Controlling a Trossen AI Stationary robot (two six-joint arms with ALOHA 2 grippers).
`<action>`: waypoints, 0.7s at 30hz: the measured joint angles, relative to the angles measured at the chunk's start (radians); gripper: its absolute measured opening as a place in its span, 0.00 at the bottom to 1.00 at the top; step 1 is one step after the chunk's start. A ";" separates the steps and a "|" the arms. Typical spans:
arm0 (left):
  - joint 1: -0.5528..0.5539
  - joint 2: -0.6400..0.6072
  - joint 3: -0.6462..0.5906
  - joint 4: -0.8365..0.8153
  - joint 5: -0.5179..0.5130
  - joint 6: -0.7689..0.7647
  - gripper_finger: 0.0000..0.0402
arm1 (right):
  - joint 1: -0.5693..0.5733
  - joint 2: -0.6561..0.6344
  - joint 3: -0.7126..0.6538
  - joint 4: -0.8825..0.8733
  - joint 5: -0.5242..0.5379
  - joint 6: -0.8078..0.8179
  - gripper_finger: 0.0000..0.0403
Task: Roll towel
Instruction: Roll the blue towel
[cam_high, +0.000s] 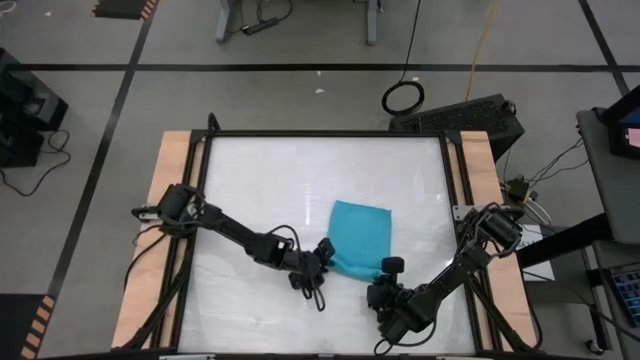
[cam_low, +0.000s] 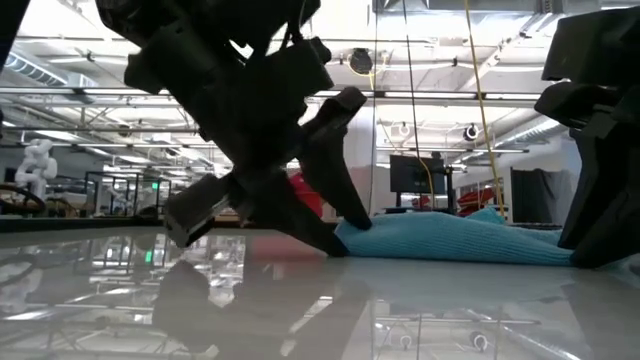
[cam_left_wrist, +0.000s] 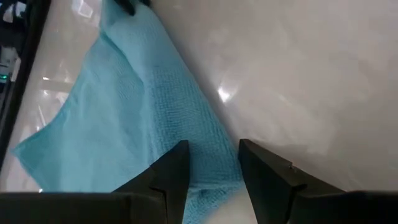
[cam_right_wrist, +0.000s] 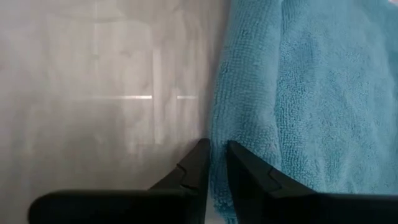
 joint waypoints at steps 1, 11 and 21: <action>0.003 0.005 0.002 -0.004 -0.001 0.000 0.37 | 0.000 -0.002 0.000 0.001 -0.002 0.000 0.13; 0.022 0.035 0.005 -0.019 0.009 -0.106 0.33 | 0.002 -0.077 -0.002 0.000 -0.013 -0.047 0.14; 0.081 0.036 0.004 -0.066 0.166 -0.248 0.02 | 0.034 -0.113 0.000 -0.013 0.043 -0.251 0.39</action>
